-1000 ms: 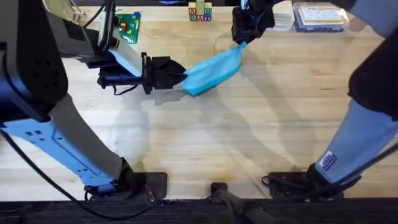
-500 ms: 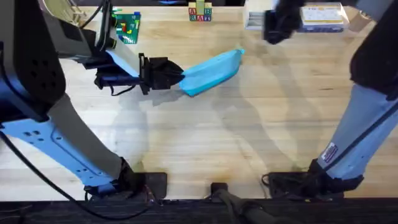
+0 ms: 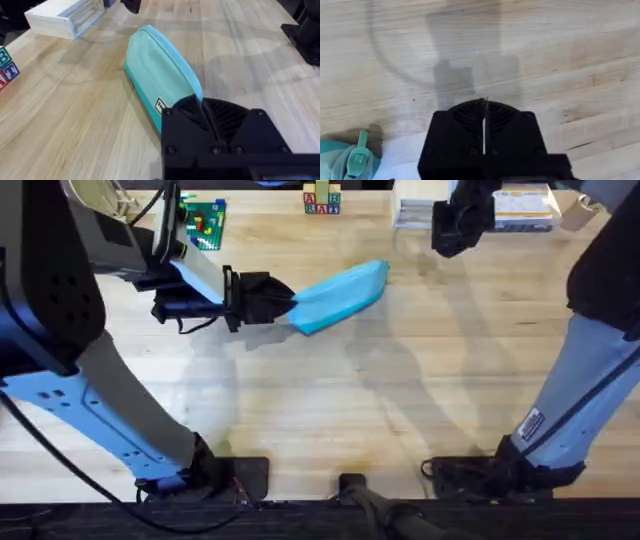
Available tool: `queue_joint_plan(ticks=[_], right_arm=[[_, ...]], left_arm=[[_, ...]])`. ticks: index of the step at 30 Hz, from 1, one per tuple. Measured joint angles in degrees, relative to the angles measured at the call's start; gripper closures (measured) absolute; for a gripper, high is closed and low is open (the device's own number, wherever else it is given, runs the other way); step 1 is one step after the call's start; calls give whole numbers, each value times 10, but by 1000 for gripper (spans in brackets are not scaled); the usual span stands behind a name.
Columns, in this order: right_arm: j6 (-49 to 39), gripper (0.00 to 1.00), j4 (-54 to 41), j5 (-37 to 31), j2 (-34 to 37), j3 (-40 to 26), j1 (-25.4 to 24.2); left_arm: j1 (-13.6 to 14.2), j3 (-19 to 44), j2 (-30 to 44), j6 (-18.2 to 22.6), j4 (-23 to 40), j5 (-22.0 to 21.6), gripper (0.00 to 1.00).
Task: Unzip the bag, pick up the pens from the table one at a time and place them inside, then zip the bag closed.
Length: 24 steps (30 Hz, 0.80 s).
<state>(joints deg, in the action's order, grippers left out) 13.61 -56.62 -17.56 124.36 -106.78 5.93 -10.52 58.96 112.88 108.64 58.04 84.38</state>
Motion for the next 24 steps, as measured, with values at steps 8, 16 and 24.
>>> queue_joint_plan(ticks=[8,16,24], right_arm=[[-3,969,-6,0,-69,0,1],[-28,969,-29,0,-187,0,29],[-36,968,-88,0,-239,0,101]], left_arm=[[0,0,0,0,0,0,960],[0,0,0,0,0,0,960],[0,0,0,0,0,0,960]])
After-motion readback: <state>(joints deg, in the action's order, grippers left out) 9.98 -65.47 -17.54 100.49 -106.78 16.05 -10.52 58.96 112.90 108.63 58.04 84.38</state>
